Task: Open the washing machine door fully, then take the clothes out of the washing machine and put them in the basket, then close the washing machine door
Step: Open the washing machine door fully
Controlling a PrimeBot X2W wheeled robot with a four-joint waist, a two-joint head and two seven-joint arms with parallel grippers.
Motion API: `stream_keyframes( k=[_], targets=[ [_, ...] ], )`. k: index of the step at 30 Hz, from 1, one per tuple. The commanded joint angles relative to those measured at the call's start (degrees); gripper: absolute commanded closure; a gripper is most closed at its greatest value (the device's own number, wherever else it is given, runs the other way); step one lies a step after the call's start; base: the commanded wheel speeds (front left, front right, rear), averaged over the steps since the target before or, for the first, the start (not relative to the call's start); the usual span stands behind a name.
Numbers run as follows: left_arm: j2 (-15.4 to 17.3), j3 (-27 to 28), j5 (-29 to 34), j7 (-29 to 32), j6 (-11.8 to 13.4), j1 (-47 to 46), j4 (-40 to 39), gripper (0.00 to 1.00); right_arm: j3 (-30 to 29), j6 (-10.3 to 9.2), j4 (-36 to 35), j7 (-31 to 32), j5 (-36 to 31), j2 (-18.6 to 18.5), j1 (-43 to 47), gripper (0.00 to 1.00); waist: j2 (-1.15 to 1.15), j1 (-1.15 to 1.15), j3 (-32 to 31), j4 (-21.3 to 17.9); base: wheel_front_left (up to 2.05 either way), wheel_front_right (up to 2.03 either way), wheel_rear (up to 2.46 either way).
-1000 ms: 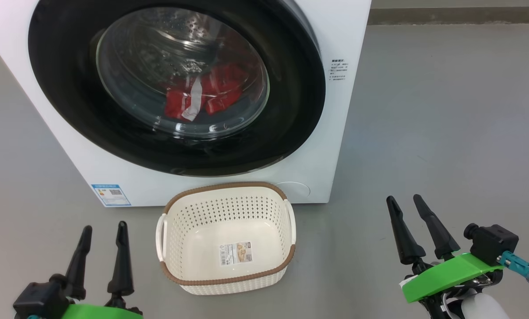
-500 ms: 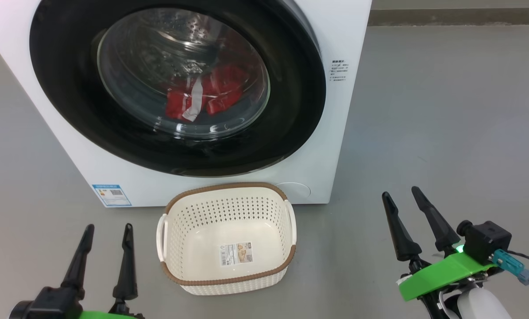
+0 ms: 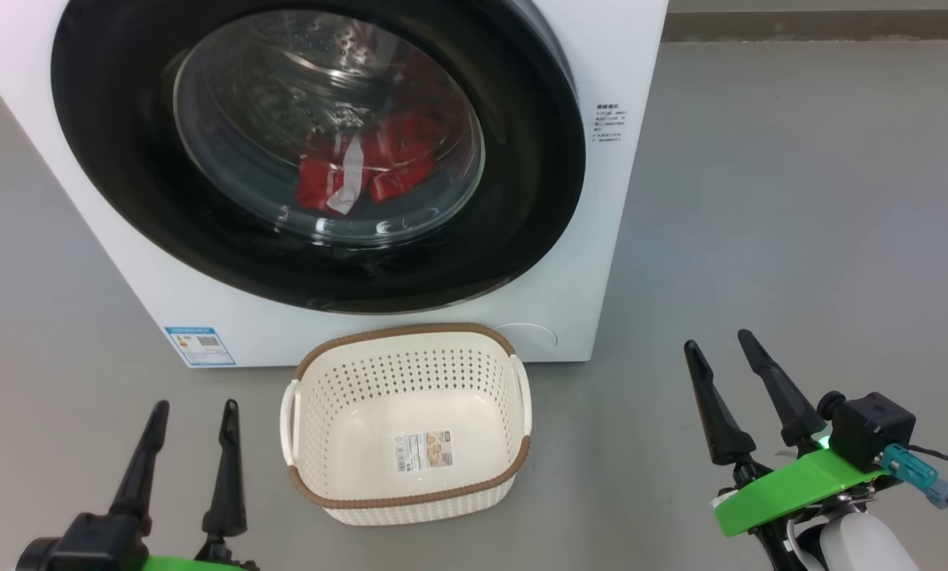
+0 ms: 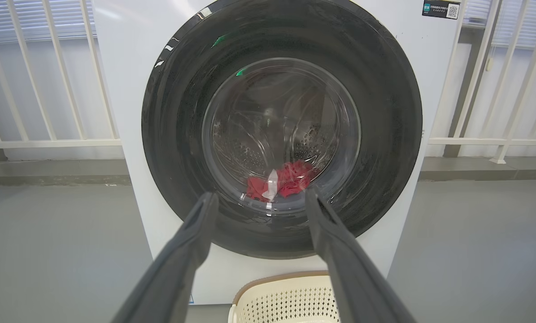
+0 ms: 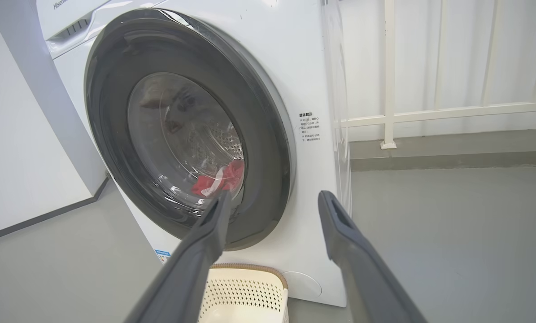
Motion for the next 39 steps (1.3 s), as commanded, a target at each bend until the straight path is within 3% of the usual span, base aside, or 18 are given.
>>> stream_keyframes(
  k=[1,19,39],
  targets=[
    [1.0,1.8,0.3,-0.7,0.5,-1.4,-1.7,0.00,1.0,-0.05,-1.4,-0.7,-0.5,-0.2,-1.9,0.00,0.00,0.00,0.1,0.0,0.00,0.00,0.00],
    [1.0,1.5,0.0,-0.7,0.6,-1.9,-1.9,0.00,0.1,-0.05,-1.4,-0.7,-0.2,-0.5,-2.7,0.00,0.00,0.00,1.5,0.0,0.00,0.00,0.00],
    [1.0,0.2,-0.1,-0.7,0.6,-6.6,-3.6,0.00,-4.8,-0.05,-2.5,-0.7,1.0,-5.1,-13.6,0.00,0.00,0.00,11.3,2.3,0.00,0.00,0.00]
  ],
)
